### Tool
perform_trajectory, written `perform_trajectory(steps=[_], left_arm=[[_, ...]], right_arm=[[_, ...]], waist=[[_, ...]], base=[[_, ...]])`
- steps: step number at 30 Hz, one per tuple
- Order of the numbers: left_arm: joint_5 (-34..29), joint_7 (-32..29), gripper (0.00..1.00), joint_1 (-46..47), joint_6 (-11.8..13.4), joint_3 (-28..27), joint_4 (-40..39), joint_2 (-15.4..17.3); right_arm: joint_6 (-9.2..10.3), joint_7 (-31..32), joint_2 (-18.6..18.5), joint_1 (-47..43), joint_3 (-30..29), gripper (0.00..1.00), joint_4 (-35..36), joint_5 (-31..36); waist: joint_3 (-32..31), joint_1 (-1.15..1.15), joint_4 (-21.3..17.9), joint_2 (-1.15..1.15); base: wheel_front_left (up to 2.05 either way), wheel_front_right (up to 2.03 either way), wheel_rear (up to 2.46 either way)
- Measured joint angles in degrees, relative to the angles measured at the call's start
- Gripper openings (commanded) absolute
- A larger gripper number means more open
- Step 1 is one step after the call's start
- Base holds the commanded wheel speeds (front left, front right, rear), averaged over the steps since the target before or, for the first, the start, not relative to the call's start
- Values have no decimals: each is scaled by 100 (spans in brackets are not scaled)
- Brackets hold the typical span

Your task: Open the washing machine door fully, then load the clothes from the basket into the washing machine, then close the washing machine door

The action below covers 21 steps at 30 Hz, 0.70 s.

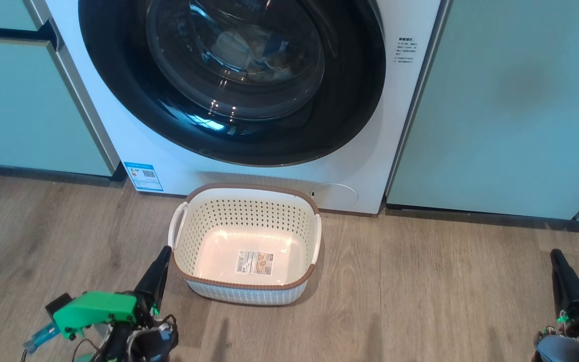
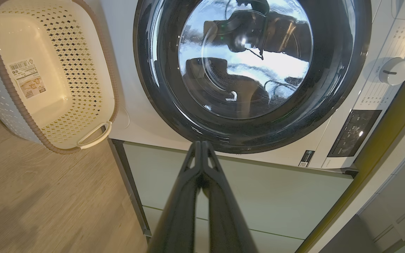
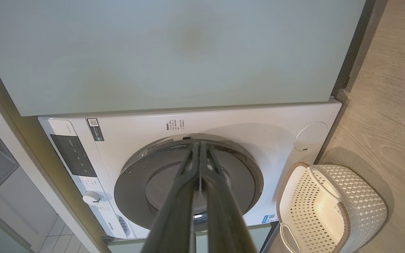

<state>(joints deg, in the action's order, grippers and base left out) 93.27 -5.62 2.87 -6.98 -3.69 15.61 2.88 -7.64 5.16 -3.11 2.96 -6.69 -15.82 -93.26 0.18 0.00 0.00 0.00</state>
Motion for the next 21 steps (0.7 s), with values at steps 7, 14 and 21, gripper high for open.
perform_trajectory(steps=[7, 14, 21], left_arm=[[-1, -1, 0, 1, 0, -4, 1, -2], [-9, -18, 0, 1, 0, -9, 1, -3], [-9, -19, 0, 1, 0, -10, 1, -4]], right_arm=[[0, 44, 7, 0, -7, 0, 0, 7], [0, 47, 10, 0, -13, 0, -1, 7], [0, 48, 12, 0, -22, 0, -1, 7]], waist=[[0, 0, 0, 0], [0, 0, 0, 0], [0, 0, 0, 0]], base=[[0, 0, 0], [0, 0, 0], [0, 0, 0]])
